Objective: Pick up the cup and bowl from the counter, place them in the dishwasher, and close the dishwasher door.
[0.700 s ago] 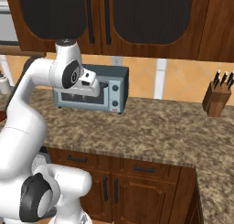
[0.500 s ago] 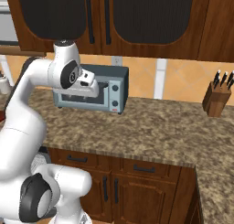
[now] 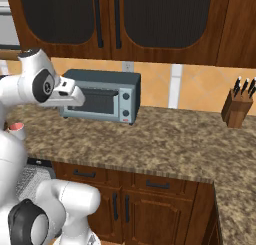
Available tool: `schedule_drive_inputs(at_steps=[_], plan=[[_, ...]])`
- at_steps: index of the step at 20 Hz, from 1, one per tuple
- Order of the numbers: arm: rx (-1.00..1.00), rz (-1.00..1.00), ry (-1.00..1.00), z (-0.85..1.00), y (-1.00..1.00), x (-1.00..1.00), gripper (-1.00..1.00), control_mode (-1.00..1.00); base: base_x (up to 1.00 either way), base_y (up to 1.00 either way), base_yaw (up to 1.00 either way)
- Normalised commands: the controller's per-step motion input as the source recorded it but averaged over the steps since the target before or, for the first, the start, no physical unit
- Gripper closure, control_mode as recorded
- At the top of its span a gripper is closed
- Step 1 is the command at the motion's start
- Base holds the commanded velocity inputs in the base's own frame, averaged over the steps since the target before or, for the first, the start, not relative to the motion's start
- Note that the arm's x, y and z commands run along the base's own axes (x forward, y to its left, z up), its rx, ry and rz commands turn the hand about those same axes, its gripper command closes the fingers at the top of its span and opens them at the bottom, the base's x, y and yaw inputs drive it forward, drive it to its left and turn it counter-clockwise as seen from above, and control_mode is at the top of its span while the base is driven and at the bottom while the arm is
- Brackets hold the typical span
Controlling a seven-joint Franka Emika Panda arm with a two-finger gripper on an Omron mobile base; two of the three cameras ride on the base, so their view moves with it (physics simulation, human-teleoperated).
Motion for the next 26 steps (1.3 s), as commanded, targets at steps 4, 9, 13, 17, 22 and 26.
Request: schedule_drive_inputs(at_steps=[4,9,13,17,22,26], plan=[[-0.13,-0.05,-0.02,0.0,0.8,-0.03,-1.0,-1.0,0.0,0.0,0.0],[-0.11,0.0,0.0,-0.01,0.66,0.01,-1.0,-1.0,0.0,0.0,0.0],[-0.05,0.0,0.0,0.0,0.24,0.14,-1.0,-1.0,0.0,0.0,0.0],[-0.01,0.01,0.0,0.0,0.04,0.34,-1.0,-1.0,0.0,0.0,0.0],[0.01,0.04,-0.03,-0.25,0.0,0.65,-1.0,-1.0,0.0,0.0,0.0],[0.03,0.0,-0.1,-0.52,-0.01,0.22,-1.0,-1.0,0.0,0.0,0.0]])
